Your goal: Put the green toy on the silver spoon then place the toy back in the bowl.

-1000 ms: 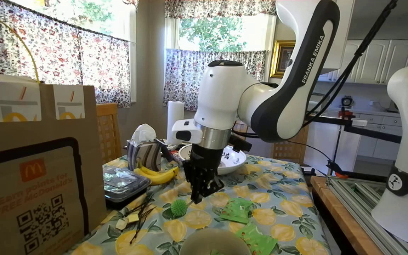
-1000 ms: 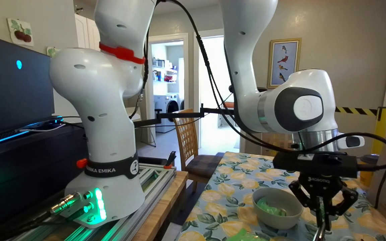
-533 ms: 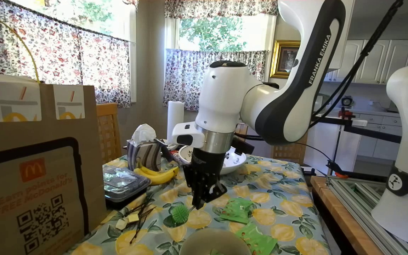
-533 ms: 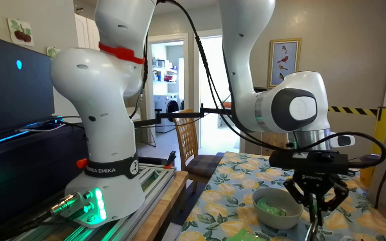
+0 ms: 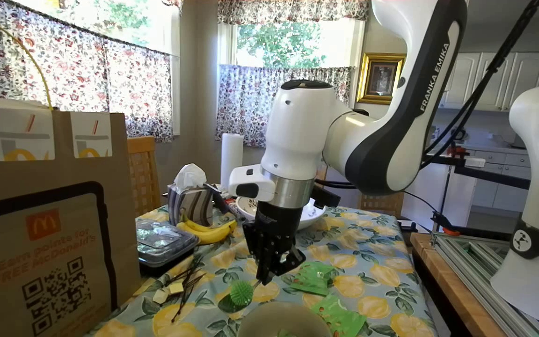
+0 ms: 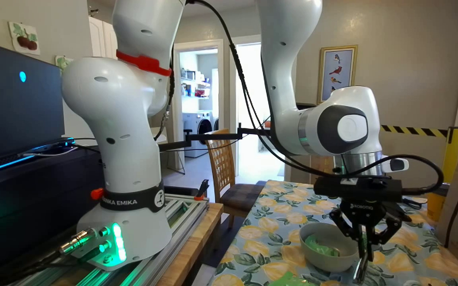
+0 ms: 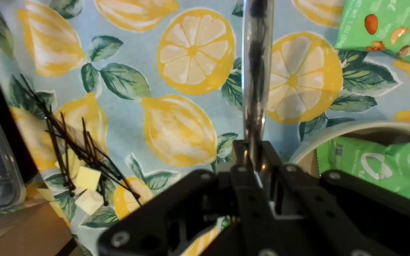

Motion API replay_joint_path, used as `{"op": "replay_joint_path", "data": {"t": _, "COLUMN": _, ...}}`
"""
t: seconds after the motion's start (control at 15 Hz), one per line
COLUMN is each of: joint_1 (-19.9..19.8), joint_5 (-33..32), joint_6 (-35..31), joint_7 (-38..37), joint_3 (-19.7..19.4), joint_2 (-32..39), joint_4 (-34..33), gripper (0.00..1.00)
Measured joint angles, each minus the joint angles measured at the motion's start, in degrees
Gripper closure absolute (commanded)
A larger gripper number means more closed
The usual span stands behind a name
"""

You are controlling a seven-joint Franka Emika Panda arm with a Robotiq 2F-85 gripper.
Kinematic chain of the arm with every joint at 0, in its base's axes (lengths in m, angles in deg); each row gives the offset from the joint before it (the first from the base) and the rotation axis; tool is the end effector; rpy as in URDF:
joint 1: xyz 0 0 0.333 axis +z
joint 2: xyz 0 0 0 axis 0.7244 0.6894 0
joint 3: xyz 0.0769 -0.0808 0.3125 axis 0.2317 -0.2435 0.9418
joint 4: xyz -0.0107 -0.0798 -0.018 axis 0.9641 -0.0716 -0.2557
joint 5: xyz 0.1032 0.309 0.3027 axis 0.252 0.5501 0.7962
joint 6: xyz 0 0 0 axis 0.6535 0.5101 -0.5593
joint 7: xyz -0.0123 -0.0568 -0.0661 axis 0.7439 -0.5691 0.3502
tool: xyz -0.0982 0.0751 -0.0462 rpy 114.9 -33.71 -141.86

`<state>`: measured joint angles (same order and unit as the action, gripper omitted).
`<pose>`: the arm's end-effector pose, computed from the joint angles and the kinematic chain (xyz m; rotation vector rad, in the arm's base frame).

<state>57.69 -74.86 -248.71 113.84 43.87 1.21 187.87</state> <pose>0.5037 0.0755 0.1026 2.5284 1.5038 0.1021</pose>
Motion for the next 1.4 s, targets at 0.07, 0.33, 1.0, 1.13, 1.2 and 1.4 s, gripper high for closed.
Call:
{"op": "replay_joint_path", "data": {"t": 0.07, "joint_1": 0.18, "joint_5": 0.0, "joint_6": 0.0, "joint_7": 0.0, "joint_3": 0.01, "joint_2": -0.08, "joint_4": 0.24, "gripper": 0.97}}
{"op": "replay_joint_path", "data": {"t": 0.33, "joint_1": 0.87, "joint_5": -0.06, "joint_6": 0.0, "joint_7": 0.0, "joint_3": 0.0, "joint_2": -0.31, "joint_4": 0.92, "gripper": 0.97}}
{"op": "replay_joint_path", "data": {"t": 1.0, "joint_1": 2.58, "joint_5": -3.35, "joint_6": 0.0, "joint_7": -0.01, "joint_3": -0.56, "joint_2": -1.95, "joint_4": 3.27, "gripper": 0.97}}
{"op": "replay_joint_path", "data": {"t": 1.13, "joint_1": 3.24, "joint_5": -4.37, "joint_6": 0.11, "joint_7": -0.07, "joint_3": -0.97, "joint_2": -2.0, "joint_4": 3.47, "gripper": 0.97}}
{"op": "replay_joint_path", "data": {"t": 1.2, "joint_1": 3.56, "joint_5": -4.78, "joint_6": 0.38, "joint_7": -0.08, "joint_3": -1.13, "joint_2": -2.01, "joint_4": 3.53, "gripper": 0.97}}
{"op": "replay_joint_path", "data": {"t": 1.4, "joint_1": 4.7, "joint_5": -6.52, "joint_6": 2.1, "joint_7": -0.31, "joint_3": -1.72, "joint_2": -2.18, "joint_4": 3.63, "gripper": 0.97}}
